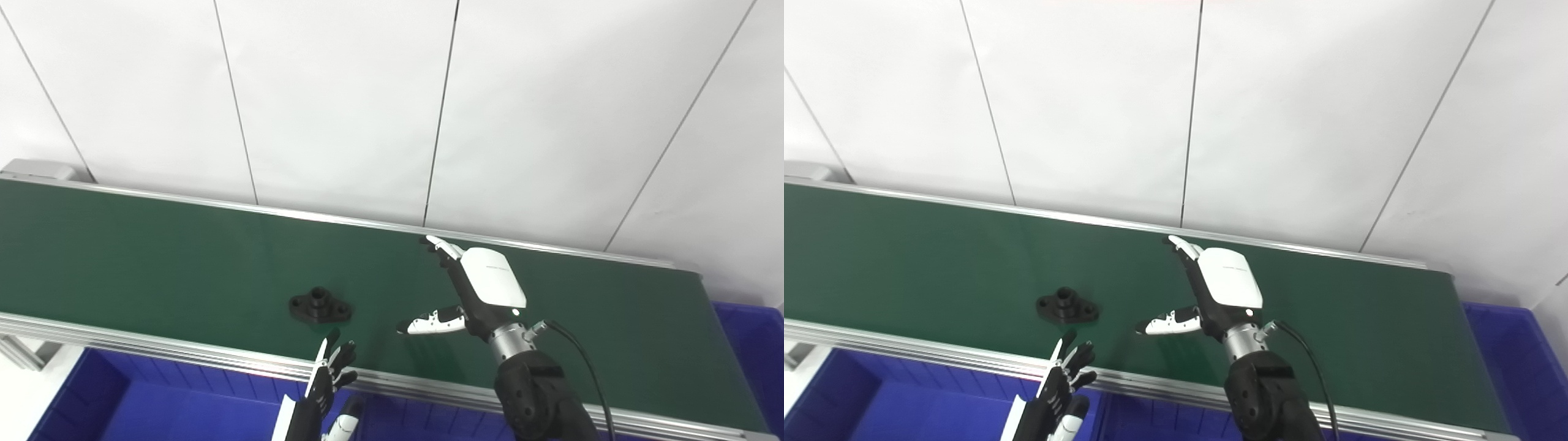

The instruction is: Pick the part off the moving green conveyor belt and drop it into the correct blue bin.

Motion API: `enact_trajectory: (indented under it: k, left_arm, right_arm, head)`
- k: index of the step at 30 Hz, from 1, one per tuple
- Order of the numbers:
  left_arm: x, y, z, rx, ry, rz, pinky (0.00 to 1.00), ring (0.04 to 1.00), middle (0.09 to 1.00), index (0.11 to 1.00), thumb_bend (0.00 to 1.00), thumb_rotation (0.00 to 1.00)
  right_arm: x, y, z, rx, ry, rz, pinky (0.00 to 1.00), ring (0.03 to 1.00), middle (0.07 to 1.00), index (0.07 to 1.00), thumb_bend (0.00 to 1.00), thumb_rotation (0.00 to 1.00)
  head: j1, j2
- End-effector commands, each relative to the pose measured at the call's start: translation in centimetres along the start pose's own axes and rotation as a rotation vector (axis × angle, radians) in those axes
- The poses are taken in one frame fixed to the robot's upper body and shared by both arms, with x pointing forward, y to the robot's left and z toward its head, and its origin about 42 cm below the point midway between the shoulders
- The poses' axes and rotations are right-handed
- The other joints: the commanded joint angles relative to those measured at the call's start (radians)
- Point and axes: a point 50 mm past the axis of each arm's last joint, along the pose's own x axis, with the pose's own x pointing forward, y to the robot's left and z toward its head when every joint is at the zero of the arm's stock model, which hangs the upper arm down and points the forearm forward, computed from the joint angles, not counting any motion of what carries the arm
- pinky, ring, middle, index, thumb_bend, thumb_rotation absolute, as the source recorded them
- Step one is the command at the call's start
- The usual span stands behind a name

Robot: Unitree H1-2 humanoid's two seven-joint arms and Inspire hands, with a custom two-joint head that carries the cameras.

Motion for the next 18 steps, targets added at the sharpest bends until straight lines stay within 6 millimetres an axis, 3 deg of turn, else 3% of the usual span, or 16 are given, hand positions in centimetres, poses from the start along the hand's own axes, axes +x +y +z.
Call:
enact_trajectory:
  k: [1,8,18]
  left_arm:
    - [-0.7,-4.5,1.5,-0.1,-0.033,-0.011,0.81,0.884,0.917,1.0,0.7,0.85]
    - [-1.0,-4.5,1.8,-0.106,-0.031,0.001,0.84,0.905,0.941,1.0,0.67,0.84]
    - [-1.3,-5.1,2.1,-0.109,-0.031,0.003,0.81,0.896,0.938,1.0,0.67,0.84]
  right_arm:
    - [1.4,-1.1,1.6,-0.009,-0.023,-0.061,0.57,0.713,0.855,0.867,0.99,0.43]
    - [1.8,0.6,2.8,-0.013,-0.031,-0.03,0.57,0.7,0.855,0.862,0.98,0.43]
    - [2.7,1.5,3.5,-0.028,-0.019,0.024,0.59,0.692,0.85,0.867,0.98,0.45]
  head:
    - [0.001,0.004]
    - [-0.004,0.007]
    - [0.003,0.013]
